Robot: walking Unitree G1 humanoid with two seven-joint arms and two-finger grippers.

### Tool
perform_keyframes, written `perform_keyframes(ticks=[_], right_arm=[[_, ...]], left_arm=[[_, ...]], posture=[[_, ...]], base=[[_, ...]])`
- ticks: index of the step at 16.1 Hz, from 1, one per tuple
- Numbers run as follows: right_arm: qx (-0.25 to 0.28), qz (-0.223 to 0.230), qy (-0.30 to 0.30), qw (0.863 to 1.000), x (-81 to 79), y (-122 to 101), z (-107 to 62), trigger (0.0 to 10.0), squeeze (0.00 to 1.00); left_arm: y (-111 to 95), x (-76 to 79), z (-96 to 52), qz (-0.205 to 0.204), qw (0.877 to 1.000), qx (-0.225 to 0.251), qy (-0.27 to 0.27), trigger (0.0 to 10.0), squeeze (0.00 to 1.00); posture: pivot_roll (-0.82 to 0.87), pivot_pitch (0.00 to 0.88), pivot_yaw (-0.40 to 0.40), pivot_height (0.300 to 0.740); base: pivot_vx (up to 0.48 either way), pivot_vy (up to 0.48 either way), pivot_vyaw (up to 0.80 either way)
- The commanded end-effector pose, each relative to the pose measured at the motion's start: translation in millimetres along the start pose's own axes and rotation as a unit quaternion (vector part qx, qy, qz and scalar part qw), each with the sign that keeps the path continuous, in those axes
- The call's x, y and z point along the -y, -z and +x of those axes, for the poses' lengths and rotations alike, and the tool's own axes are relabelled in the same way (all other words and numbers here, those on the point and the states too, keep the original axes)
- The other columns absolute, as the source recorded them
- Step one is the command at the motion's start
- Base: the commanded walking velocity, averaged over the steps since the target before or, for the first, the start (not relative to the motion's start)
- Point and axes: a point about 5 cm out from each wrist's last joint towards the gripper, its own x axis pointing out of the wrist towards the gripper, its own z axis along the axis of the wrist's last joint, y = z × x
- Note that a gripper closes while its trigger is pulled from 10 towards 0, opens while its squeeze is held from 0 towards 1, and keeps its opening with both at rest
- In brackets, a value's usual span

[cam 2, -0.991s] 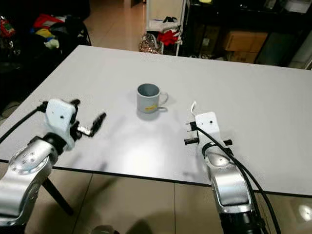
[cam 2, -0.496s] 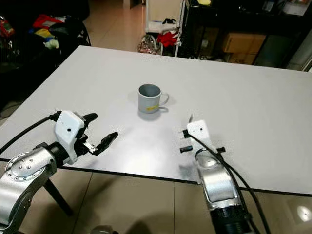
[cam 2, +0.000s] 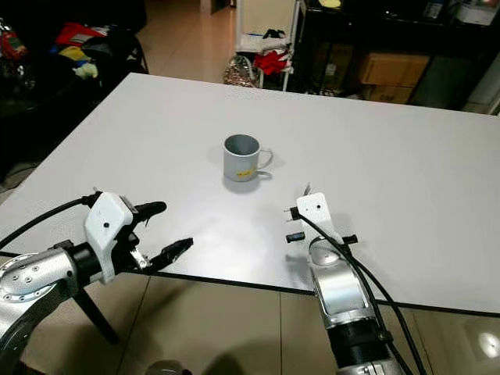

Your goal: Setting the table

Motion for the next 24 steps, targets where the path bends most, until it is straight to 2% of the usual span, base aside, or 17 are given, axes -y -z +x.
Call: perform_keyframes(ticks=[1,2,3,4,7,9,13,15,16,17,18,21,22,24], right_arm=[[0.002,0.005,0.007,1.0,2.9,-1.8,2.0,10.0,0.0],[0.003,0.02,0.008,1.0,2.8,-2.3,3.6,10.0,0.0],[0.003,0.026,0.004,1.0,2.3,-2.2,4.8,10.0,0.32],[0.005,0.03,0.0,1.0,1.1,-3.3,5.8,10.0,1.0],[0.011,0.029,-0.009,0.999,-2.3,-8.5,6.1,10.0,1.0],[0.034,0.033,-0.015,0.999,-1.5,-26.2,-1.7,10.0,1.0],[0.077,0.07,-0.024,0.994,-0.1,-51.0,-22.7,10.0,1.0],[0.087,0.08,-0.015,0.993,8.2,-52.1,-31.8,10.0,1.0],[0.075,0.073,-0.002,0.995,15.2,-42.8,-30.4,10.0,1.0],[0.053,0.061,0.022,0.996,25.0,-30.4,-27.2,10.0,0.32],[0.029,0.043,0.045,0.998,37.3,-15.9,-21.8,10.0,0.0],[-0.021,-0.009,0.03,0.999,56.1,9.4,-16.9,10.0,0.0],[-0.025,-0.016,0.018,0.999,55.7,12.0,-18.4,10.0,0.0],[-0.036,-0.035,-0.028,0.998,44.9,18.5,-21.9,10.0,0.0]], left_arm=[[-1.4,0.9,-1.9,0.003,1.0,-0.002,0.008,10.0,0.0],[-1.2,0.3,-3.0,0.004,1.0,-0.004,0.008,10.0,0.0],[-1.4,0.7,-3.0,0.004,1.0,-0.006,0.01,10.0,0.0],[-1.7,0.6,-3.4,0.004,1.0,-0.006,0.009,10.0,0.0],[-0.9,0.3,-4.7,0.005,1.0,-0.008,0.008,10.0,0.0],[-1.0,-2.5,-4.5,0.006,1.0,-0.007,0.0,10.0,0.0],[-3.4,-10.6,-3.9,0.01,1.0,0.0,-0.012,10.0,0.0],[-3.4,-12.1,-0.1,0.016,1.0,-0.001,-0.008,10.0,0.0],[-4.3,-10.7,2.6,0.018,1.0,0.0,-0.003,10.0,0.0],[-5.1,-8.4,4.3,0.018,1.0,0.002,0.007,10.0,0.0],[-5.0,-6.2,6.0,0.018,1.0,0.002,0.015,10.0,0.0],[-2.2,-3.5,10.8,0.019,0.999,-0.001,0.033,10.0,0.0],[-1.9,-3.8,11.1,0.019,0.999,-0.001,0.033,10.0,0.0],[-1.5,-4.0,11.3,0.02,0.999,-0.002,0.033,10.0,0.0]], posture=[[0.26,0.0,-0.027,0.74],[0.27,0.0,-0.026,0.74],[0.27,0.0,-0.029,0.74],[0.27,0.0,-0.034,0.74],[0.27,0.0,-0.044,0.74],[0.27,0.0,-0.045,0.74],[0.23,0.0,-0.024,0.74],[0.21,0.0,-0.011,0.74],[0.2,0.0,-0.006,0.74],[0.2,0.0,-0.003,0.74],[0.18,0.0,0.003,0.74],[0.16,0.0,0.005,0.74],[0.16,0.0,0.003,0.74],[0.17,0.0,-0.002,0.74]], base=[[0.0,0.0,0.0],[0.0,0.0,0.0],[0.0,0.0,0.0],[0.0,0.0,0.0],[0.0,0.0,0.0],[0.0,0.0,0.0],[0.0,0.0,0.0],[0.0,0.0,0.0],[0.0,0.0,0.0],[0.0,0.0,0.0],[0.0,0.0,0.0],[0.0,0.0,0.0],[0.0,0.0,0.0],[0.0,0.0,0.0]])
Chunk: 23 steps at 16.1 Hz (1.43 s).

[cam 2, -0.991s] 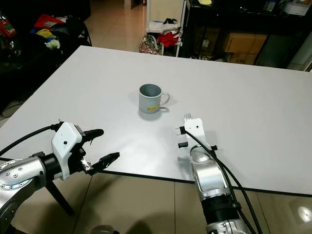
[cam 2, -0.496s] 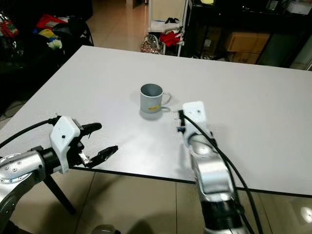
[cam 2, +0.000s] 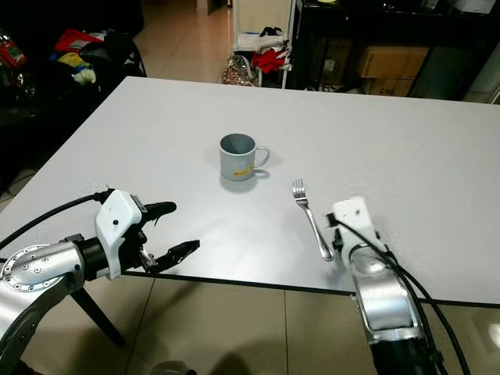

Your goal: Setting the table

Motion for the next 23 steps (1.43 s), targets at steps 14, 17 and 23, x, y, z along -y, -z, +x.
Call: perform_keyframes(ticks=[14,17,23], right_arm=[[-0.003,-0.011,-0.065,0.998,-25.5,-3.0,-4.6,10.0,0.0],[0.001,-0.013,-0.07,0.997,-26.9,-7.4,-5.2,10.0,0.0],[0.036,0.022,-0.009,0.999,15.1,-12.8,-16.6,10.0,0.0]], left_arm=[[0.1,-0.2,1.1,0.018,1.0,0.002,0.003,10.0,0.0],[0.8,0.7,0.9,0.016,1.0,0.002,0.003,10.0,0.0],[5.7,0.1,-4.8,0.006,1.0,-0.009,0.002,10.0,0.0]], posture=[[0.18,0.0,-0.013,0.74],[0.18,0.0,-0.022,0.74],[0.17,0.0,-0.017,0.74]], base=[[0.0,0.0,0.0],[0.0,0.0,0.0],[0.0,0.0,0.0]])
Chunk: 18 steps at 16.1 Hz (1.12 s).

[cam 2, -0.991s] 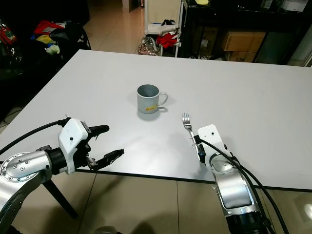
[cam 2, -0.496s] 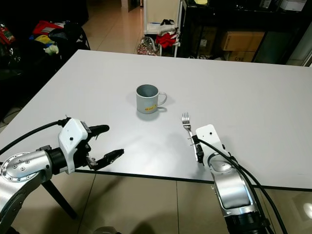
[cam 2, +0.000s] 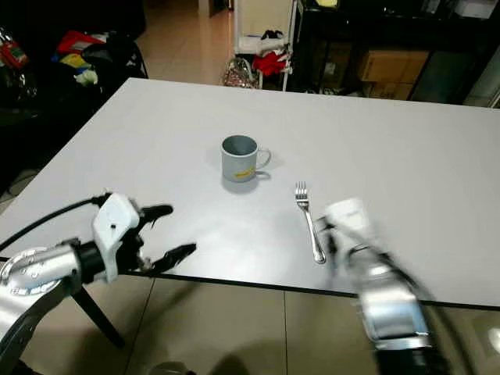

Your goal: Setting the table

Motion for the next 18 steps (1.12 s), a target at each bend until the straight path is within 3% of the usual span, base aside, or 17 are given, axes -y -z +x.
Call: perform_keyframes(ticks=[1,2,3,4,5,6,8,9,10,13,14,15,16,18], right_arm=[[0.064,0.029,0.004,0.998,9.8,-20.1,-7.5,10.0,0.0],[0.125,0.067,-0.007,0.99,12.2,-37.5,-14.9,10.0,0.0],[0.153,0.065,-0.013,0.986,10.0,-44.6,-18.4,10.0,0.0],[0.203,0.072,-0.029,0.976,-2.7,-58.7,-28.0,10.0,0.57],[0.24,0.094,-0.04,0.965,-12.5,-71.1,-35.1,10.0,1.0],[0.277,0.093,-0.049,0.955,-23.3,-82.9,-40.0,10.0,1.0],[0.316,0.044,-0.022,0.948,-36.7,-93.0,-40.0,10.0,1.0],[0.34,0.035,0.004,0.94,-38.9,-94.5,-41.0,10.0,1.0],[0.344,0.056,0.009,0.937,-39.8,-93.4,-40.6,10.0,1.0],[0.354,0.072,-0.005,0.932,-43.2,-95.5,-40.8,10.0,1.0],[0.351,0.086,-0.019,0.932,-45.2,-94.1,-40.6,10.0,1.0],[0.345,0.094,-0.028,0.933,-47.1,-89.6,-39.2,10.0,1.0],[0.331,0.098,-0.048,0.937,-50.8,-85.1,-37.5,10.0,1.0],[0.302,0.102,-0.082,0.944,-57.4,-76.0,-35.3,10.0,1.0]], left_arm=[[-1.9,-0.7,-2.5,0.002,1.0,0.001,0.006,10.0,0.0],[-2.0,-1.2,-5.3,-0.003,1.0,0.005,0.009,10.0,0.0],[-8.8,-2.4,-5.8,-0.011,1.0,0.024,0.005,10.0,0.0],[-32.3,-9.0,-6.8,-0.03,0.995,0.088,-0.035,10.0,0.0],[-33.1,-10.2,-8.1,-0.021,0.994,0.086,-0.062,10.0,0.0],[-27.3,-11.1,-8.3,-0.021,0.993,0.07,-0.089,10.0,0.0],[-20.3,-16.5,-7.0,-0.021,0.985,0.062,-0.16,10.0,0.0],[-20.1,-23.2,-7.1,-0.031,0.974,0.065,-0.214,10.0,0.0],[-22.8,-29.2,-8.5,-0.036,0.961,0.076,-0.262,10.0,0.0],[-37.1,-41.9,-18.1,-0.021,0.936,0.117,-0.333,10.0,0.0],[-36.1,-50.1,-23.2,-0.012,0.916,0.111,-0.386,10.0,0.0],[-30.1,-54.1,-24.2,-0.038,0.915,0.092,-0.391,10.0,0.0],[-27.7,-55.2,-24.3,-0.037,0.919,0.088,-0.382,10.0,0.0],[-21.5,-56.2,-23.7,-0.029,0.915,0.073,-0.396,10.0,0.0]], posture=[[0.16,0.0,-0.011,0.74],[0.15,0.0,-0.009,0.74],[0.15,0.0,-0.005,0.74],[0.15,0.0,-0.001,0.74],[0.15,0.0,0.001,0.74],[0.14,0.0,0.003,0.74],[0.15,0.0,0.0,0.74],[0.15,0.0,-0.001,0.74],[0.17,0.0,-0.009,0.74],[0.16,0.0,-0.001,0.74],[0.16,0.0,0.003,0.74],[0.15,0.0,0.01,0.74],[0.15,0.0,0.012,0.74],[0.15,0.0,0.006,0.74]], base=[[0.0,0.0,0.0],[0.0,0.0,0.0],[0.0,0.0,0.0],[0.0,0.0,0.55],[0.0,0.0,0.8],[0.0,0.0,0.8],[0.0,0.0,0.8],[0.0,0.0,0.8],[0.0,0.0,0.8],[0.0,0.0,0.8],[0.0,0.0,0.8],[0.0,0.0,0.8],[0.0,0.0,0.8],[0.0,0.0,0.8]])
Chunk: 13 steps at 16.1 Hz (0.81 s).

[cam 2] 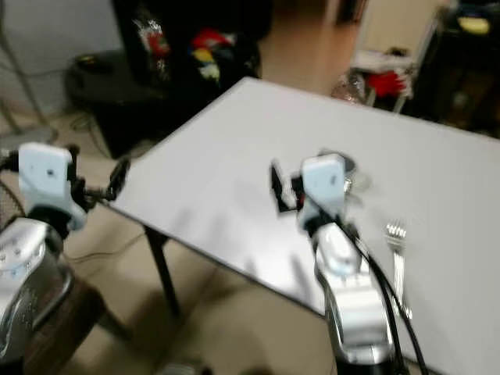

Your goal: Setting the table

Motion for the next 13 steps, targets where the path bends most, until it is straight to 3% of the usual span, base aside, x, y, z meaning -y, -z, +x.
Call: perform_keyframes(ticks=[1,7,9,13], right_arm=[[-0.015,0.002,-0.013,1.0,-1.7,4.3,0.2,10.0,1.0],[-0.047,0.014,-0.062,0.997,-11.5,13.6,1.6,10.0,1.0],[-0.054,0.042,-0.074,0.995,-13.6,14.1,-1.8,10.0,1.0],[-0.059,0.039,-0.053,0.996,-13.3,18.4,-6.1,10.0,1.0]], left_arm=[[6.9,2.2,0.0,-0.002,1.0,-0.016,-0.006,10.0,0.0],[24.2,7.0,-7.6,0.025,0.998,-0.053,-0.012,10.0,0.0],[23.5,10.8,-13.2,0.025,0.998,-0.057,-0.005,10.0,0.0],[22.7,9.3,-21.1,0.027,0.998,-0.063,-0.01,10.0,0.0]], posture=[[0.16,0.0,0.0,0.74],[0.19,0.0,-0.03,0.74],[0.19,0.0,-0.032,0.74],[0.19,0.0,-0.021,0.74]], base=[[0.0,0.0,0.8],[0.0,0.0,0.8],[0.0,0.0,0.8],[0.0,0.0,0.8]])
